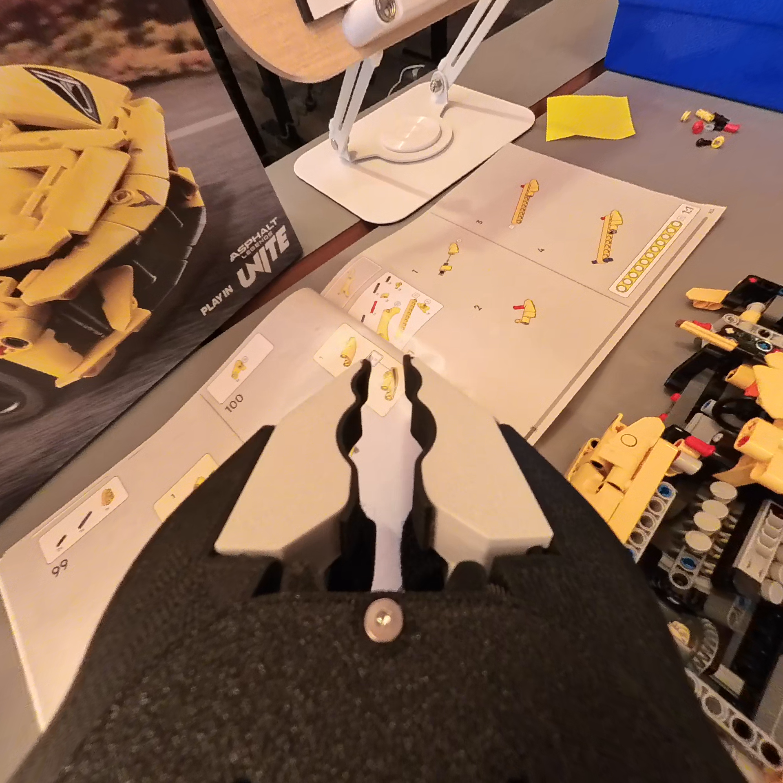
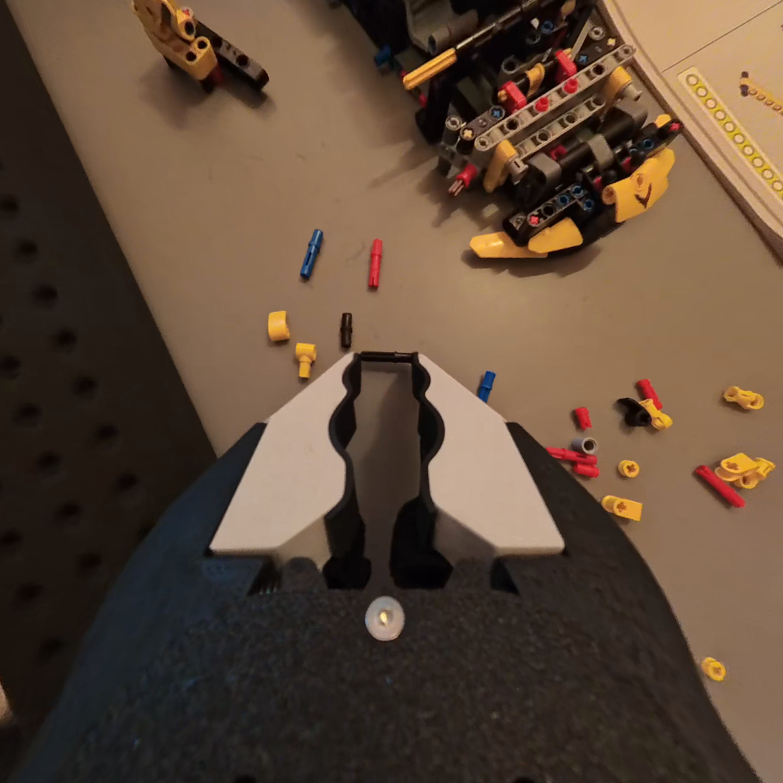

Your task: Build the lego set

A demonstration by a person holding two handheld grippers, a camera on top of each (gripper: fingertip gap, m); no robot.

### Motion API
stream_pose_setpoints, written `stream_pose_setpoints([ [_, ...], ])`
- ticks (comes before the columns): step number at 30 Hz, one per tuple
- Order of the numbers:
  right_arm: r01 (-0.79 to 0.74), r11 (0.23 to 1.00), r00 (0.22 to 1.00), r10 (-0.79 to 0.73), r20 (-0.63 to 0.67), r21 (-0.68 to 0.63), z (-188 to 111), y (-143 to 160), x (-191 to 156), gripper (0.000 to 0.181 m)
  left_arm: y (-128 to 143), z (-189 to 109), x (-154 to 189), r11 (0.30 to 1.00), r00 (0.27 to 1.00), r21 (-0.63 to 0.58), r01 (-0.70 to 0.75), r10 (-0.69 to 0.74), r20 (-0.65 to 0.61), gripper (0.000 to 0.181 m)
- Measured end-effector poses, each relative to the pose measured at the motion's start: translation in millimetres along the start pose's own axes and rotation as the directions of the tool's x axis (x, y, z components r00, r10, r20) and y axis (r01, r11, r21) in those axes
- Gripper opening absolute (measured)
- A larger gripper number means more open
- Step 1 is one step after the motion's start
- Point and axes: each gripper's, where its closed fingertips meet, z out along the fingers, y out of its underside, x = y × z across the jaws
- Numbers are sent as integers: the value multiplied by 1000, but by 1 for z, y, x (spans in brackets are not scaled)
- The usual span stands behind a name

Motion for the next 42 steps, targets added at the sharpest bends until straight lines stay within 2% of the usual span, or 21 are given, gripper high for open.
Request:
stream_pose_setpoints([
  [2, 25, 999, 1000, -25, -9, -33, 1, 5, 2, 23, 0, -1, -1, 1000, 1000, 2, 1, -1, 3, 16],
  [13, -60, 998, 998, 61, -20, 13, -3, 5, 5, 26, 1, 0, 0, 1000, 1000, -8, -16, 16, 7, 16],
  [19, -223, 958, 973, 230, -20, 179, -25, -8, 1, 24, 2, 0, -1, 999, 999, -17, -28, 28, 16, 16],
  [24, -362, 857, 916, 400, -30, 366, -34, -26, 0, 28, 3, 1, -1, 999, 1000, -19, -26, 26, 15, 16],
  [32, -306, 829, 886, 428, -179, 467, -35, -45, 22, 32, -1, -5, -2, 1000, 1000, -14, -16, 16, 3, 18],
  [34, -252, 830, 882, 409, -234, 498, -39, -50, 29, 32, -6, -17, -6, 1000, 1000, -11, -16, 16, 3, 20],
  [37, -213, 834, 888, 383, -256, 509, -39, -53, 31, 32, -9, -56, -21, 1000, 998, 22, 16, -17, 67, 21],
  [39, -201, 837, 896, 367, -248, 509, -38, -55, 29, 33, 3, -93, -31, 1000, 992, 13, 28, -30, 124, 21],
  [42, -178, 831, 902, 352, -251, 527, -40, -58, 28, 33, 41, -158, -50, 997, 974, -77, 28, -10, 225, 20],
])
